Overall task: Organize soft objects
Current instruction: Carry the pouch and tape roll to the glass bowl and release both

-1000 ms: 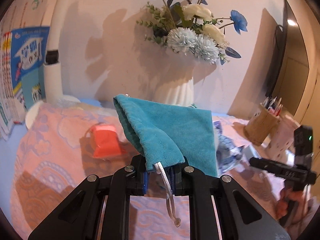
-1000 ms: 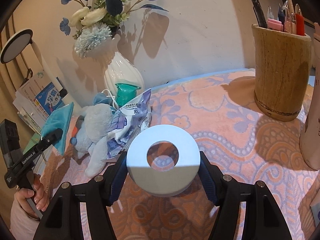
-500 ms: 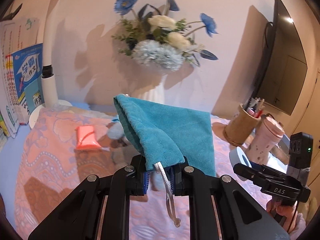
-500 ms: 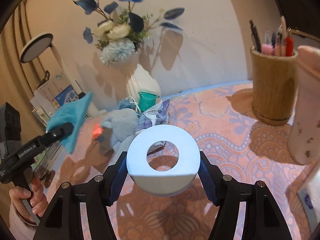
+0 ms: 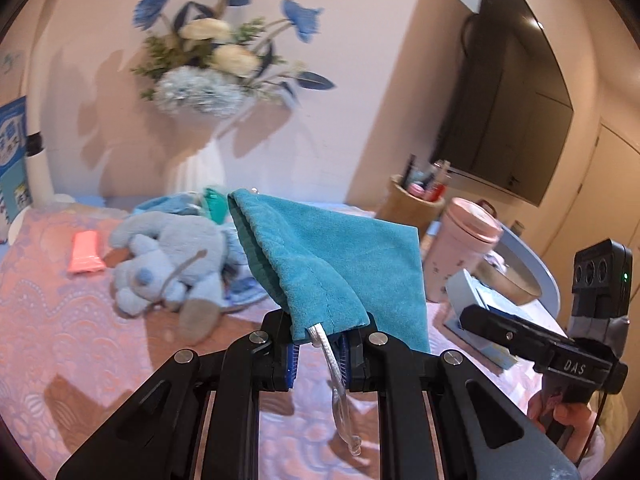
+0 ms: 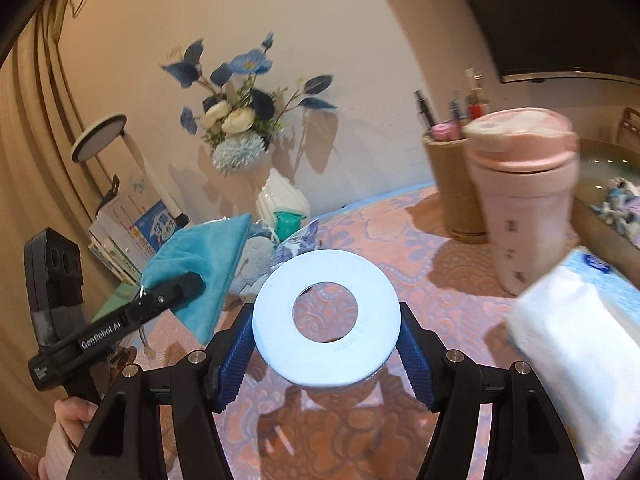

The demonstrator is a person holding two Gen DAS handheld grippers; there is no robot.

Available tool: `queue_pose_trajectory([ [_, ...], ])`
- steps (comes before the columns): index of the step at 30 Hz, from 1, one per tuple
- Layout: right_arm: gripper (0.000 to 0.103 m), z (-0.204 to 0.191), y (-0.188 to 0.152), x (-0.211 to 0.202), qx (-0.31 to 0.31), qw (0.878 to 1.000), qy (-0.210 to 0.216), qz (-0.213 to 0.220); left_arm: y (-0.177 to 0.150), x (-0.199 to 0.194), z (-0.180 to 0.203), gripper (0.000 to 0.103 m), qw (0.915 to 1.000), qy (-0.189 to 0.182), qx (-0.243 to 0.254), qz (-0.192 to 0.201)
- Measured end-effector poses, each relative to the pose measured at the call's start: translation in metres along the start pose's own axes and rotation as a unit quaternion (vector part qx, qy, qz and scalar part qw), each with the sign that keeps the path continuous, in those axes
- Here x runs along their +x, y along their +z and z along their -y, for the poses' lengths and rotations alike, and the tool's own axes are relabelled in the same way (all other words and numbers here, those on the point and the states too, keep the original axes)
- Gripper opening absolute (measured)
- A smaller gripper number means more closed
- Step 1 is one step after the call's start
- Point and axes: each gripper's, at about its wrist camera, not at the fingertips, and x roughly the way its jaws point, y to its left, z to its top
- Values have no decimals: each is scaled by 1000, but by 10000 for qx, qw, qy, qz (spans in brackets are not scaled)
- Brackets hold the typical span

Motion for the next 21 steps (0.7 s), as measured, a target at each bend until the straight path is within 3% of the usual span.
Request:
queue_pose_trajectory([
  [10,66,48,10,-56,174,9987,-402,246,-3,27,73,13,9970,-599,442,-202],
  [21,66,131,43,-127,701,9889,-1086,732,5,63,182,13,9801,-1497,1231,-417],
])
